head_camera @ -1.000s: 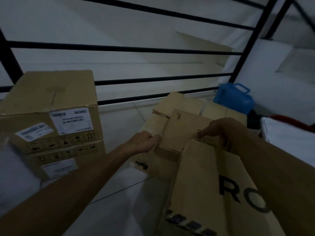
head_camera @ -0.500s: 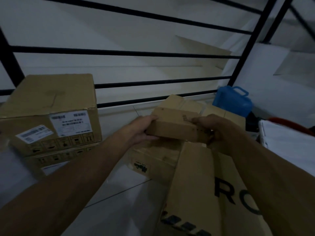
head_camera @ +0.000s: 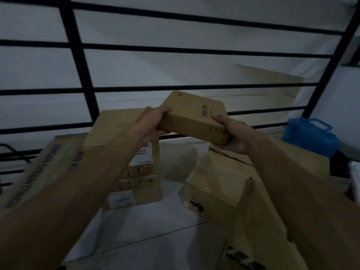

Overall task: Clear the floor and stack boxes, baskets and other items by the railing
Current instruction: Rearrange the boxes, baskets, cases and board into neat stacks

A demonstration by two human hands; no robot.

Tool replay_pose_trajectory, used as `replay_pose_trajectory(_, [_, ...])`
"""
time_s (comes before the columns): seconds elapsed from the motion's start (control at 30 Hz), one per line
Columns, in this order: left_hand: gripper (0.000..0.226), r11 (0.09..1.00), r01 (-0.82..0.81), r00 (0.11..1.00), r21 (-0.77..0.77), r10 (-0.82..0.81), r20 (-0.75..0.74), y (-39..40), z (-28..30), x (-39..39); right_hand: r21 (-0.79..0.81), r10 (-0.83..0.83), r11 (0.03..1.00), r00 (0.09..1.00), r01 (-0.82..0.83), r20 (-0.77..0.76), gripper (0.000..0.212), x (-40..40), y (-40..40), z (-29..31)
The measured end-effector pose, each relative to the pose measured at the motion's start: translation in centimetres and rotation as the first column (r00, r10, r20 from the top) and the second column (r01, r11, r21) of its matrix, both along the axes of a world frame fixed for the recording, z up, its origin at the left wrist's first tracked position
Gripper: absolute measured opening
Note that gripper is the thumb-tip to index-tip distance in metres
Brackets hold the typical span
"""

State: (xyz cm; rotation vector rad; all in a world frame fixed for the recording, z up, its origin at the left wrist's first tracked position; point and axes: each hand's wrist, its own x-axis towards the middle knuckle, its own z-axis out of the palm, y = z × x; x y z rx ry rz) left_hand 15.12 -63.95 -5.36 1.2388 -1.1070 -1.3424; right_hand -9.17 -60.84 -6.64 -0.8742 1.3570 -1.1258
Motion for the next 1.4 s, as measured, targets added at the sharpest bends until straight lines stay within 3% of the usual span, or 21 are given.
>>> replay_pose_trajectory(0.07, [0.046, 0.996, -0.087, 0.969, -0.031, 0.092, 0.227, 0.6, 0.8, 3.1, -0.005, 0.062, 0.998, 0.998, -0.062, 0.029, 0.042, 3.1, -0.6, 0.1])
replay_pose_trajectory(0.1, [0.049, 0.991, -0.118, 0.913, -0.069, 0.136, 0.384, 0.8, 1.0, 4.8, -0.007, 0.092, 0.996, 0.995, -0.092, 0.032, 0.042, 4.7, -0.8, 0.0])
replay_pose_trajectory(0.2, [0.058, 0.959, -0.079, 0.607, -0.272, 0.263, 0.750, 1.7, 1.3, 8.8, 0.004, 0.143, 0.990, 0.987, -0.143, 0.073, 0.042, 9.3, -1.3, -0.7])
replay_pose_trajectory(0.3, [0.079, 0.860, 0.250, 0.382, -0.445, 0.334, 0.862, 3.1, 1.1, 11.0, 0.004, 0.164, 0.986, 0.979, -0.166, 0.121, 0.040, 13.3, -1.5, -1.6])
replay_pose_trajectory(0.37, [0.086, 0.826, 0.395, 0.239, -0.401, 0.329, 0.914, 2.9, 0.4, 11.9, -0.014, 0.189, 0.982, 0.970, -0.189, 0.151, 0.036, 15.2, -1.5, -1.8])
replay_pose_trajectory(0.47, [0.087, 0.864, 0.421, 0.072, -0.277, 0.272, 0.960, 2.2, -1.9, 12.3, -0.030, 0.239, 0.971, 0.961, -0.237, 0.138, 0.025, 16.8, -1.4, -1.9])
replay_pose_trajectory(0.63, [0.076, 0.893, 0.343, 0.044, -0.292, 0.295, 0.954, 0.9, -4.8, 12.6, 0.045, 0.336, 0.942, 0.920, -0.333, -0.202, 0.070, 15.5, -1.8, -2.2])
replay_pose_trajectory(0.87, [0.073, 0.925, 0.177, -0.007, -0.337, 0.343, 0.939, -0.3, -5.9, 10.6, 0.056, 0.313, 0.945, 0.841, -0.322, -0.442, 0.058, 8.6, -1.6, -1.2])
replay_pose_trajectory(0.93, [0.070, 0.832, 0.281, 0.012, -0.479, 0.496, 0.868, 0.2, -6.2, 8.8, 0.059, 0.276, 0.956, 0.810, -0.288, -0.517, 0.053, 5.7, -1.1, -0.5])
replay_pose_trajectory(1.0, [0.057, 0.671, 0.458, 0.101, -0.584, 0.613, 0.783, 0.7, -6.8, 6.4, 0.072, 0.240, 0.967, 0.782, -0.243, -0.575, 0.048, 2.6, -0.4, -0.2])
replay_pose_trajectory(1.07, [0.037, 0.540, 0.584, 0.211, -0.607, 0.621, 0.755, 1.2, -7.5, 3.5, 0.115, 0.225, 0.973, 0.734, -0.199, -0.641, 0.045, -0.6, 0.4, -0.4])
replay_pose_trajectory(1.13, [0.027, 0.491, 0.654, 0.259, -0.575, 0.570, 0.780, 1.7, -8.3, 0.5, 0.210, 0.254, 0.967, 0.671, -0.147, -0.697, 0.044, -3.6, 1.6, -1.1])
replay_pose_trajectory(1.23, [0.026, 0.452, 0.742, 0.264, -0.495, 0.482, 0.835, 1.7, -10.2, -3.1, 0.347, 0.325, 0.934, 0.592, -0.081, -0.737, 0.046, -7.2, 2.9, -2.3])
replay_pose_trajectory(1.4, [0.043, 0.541, 0.831, 0.107, -0.131, 0.076, 0.991, 2.0, -14.5, -7.3, 0.463, 0.354, 0.885, 0.579, 0.045, -0.734, 0.066, -11.9, 4.0, -5.2])
